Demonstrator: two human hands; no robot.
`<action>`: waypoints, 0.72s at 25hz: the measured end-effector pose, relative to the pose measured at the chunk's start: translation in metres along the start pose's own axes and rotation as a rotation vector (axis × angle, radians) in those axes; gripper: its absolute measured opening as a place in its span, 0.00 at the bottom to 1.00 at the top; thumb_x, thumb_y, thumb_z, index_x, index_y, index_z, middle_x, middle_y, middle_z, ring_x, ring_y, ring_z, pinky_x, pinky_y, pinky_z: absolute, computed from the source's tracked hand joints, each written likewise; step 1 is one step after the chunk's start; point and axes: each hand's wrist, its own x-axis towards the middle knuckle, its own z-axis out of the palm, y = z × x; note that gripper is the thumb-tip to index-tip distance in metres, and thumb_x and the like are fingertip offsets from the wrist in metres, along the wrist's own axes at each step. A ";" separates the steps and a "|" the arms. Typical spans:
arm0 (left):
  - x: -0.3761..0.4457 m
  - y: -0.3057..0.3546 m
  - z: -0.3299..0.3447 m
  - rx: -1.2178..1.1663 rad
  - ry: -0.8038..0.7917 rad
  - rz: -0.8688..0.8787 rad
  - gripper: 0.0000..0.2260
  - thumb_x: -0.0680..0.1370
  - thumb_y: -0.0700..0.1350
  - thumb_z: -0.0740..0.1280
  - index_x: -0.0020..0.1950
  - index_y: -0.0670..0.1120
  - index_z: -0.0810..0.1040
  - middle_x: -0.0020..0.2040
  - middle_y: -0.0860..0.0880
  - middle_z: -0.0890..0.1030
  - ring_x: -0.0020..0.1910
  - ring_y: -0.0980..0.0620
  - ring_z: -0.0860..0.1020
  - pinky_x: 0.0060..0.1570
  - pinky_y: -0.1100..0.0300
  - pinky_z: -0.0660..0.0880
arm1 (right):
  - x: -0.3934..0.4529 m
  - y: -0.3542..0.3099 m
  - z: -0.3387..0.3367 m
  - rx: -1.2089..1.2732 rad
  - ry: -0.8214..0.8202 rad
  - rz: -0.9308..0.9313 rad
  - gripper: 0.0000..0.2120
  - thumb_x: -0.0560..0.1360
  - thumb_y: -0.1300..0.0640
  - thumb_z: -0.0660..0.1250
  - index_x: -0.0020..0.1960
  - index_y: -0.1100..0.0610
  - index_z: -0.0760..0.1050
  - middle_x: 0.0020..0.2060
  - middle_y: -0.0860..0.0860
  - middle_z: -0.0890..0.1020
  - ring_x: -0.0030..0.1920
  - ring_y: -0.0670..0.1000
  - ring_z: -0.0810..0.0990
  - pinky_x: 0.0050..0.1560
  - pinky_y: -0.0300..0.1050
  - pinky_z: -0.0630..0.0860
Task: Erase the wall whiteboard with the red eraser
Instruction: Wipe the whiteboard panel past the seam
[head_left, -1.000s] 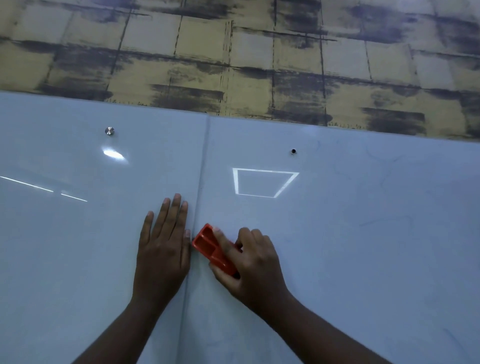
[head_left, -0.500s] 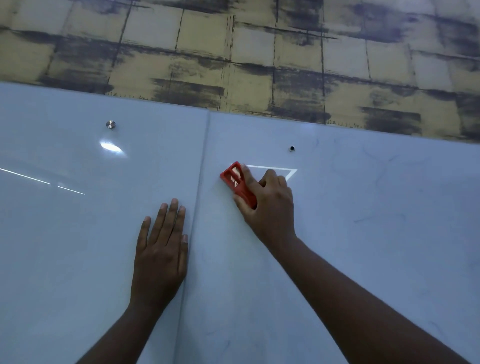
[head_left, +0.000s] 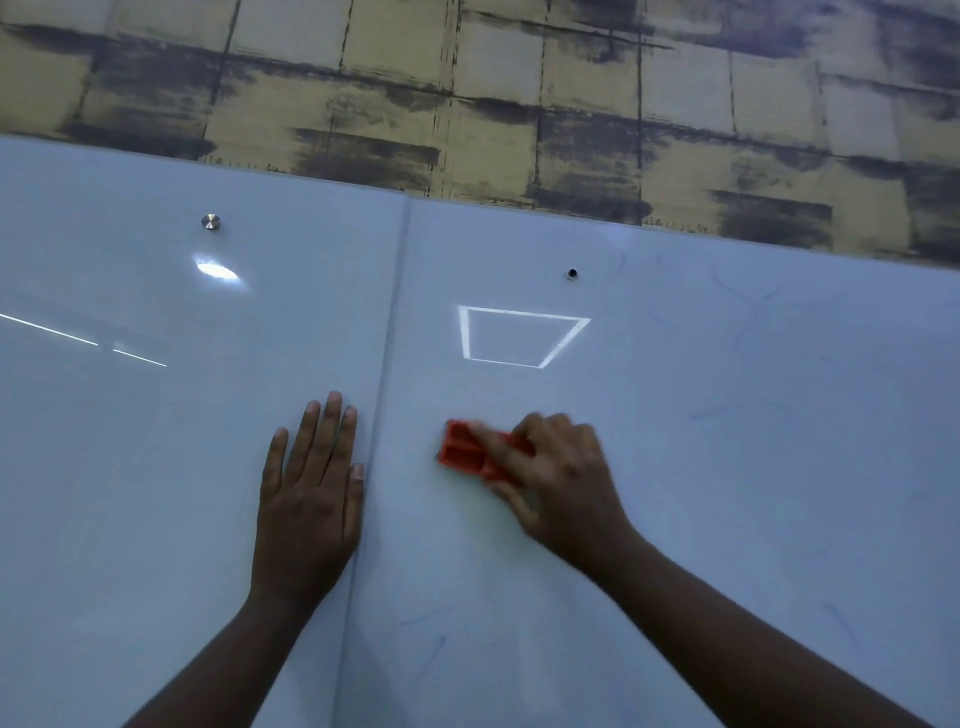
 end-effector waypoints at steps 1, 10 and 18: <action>-0.002 0.000 0.000 -0.001 -0.001 -0.001 0.26 0.86 0.45 0.55 0.85 0.41 0.60 0.86 0.44 0.59 0.85 0.44 0.58 0.82 0.38 0.58 | 0.000 0.015 -0.005 -0.005 0.021 0.109 0.30 0.76 0.43 0.69 0.77 0.44 0.71 0.47 0.52 0.76 0.44 0.58 0.75 0.43 0.54 0.71; -0.017 0.007 -0.001 -0.002 0.002 -0.034 0.26 0.86 0.43 0.56 0.85 0.40 0.61 0.86 0.43 0.59 0.85 0.42 0.59 0.81 0.36 0.58 | -0.025 0.034 -0.016 0.109 0.123 0.597 0.32 0.71 0.51 0.79 0.74 0.43 0.75 0.51 0.48 0.78 0.50 0.54 0.75 0.51 0.54 0.74; -0.027 0.007 -0.002 -0.003 -0.014 -0.033 0.26 0.86 0.43 0.56 0.84 0.39 0.60 0.86 0.42 0.59 0.85 0.41 0.58 0.81 0.36 0.57 | -0.038 -0.077 0.007 0.169 -0.034 0.241 0.32 0.66 0.45 0.78 0.70 0.42 0.77 0.54 0.46 0.79 0.52 0.53 0.77 0.49 0.52 0.73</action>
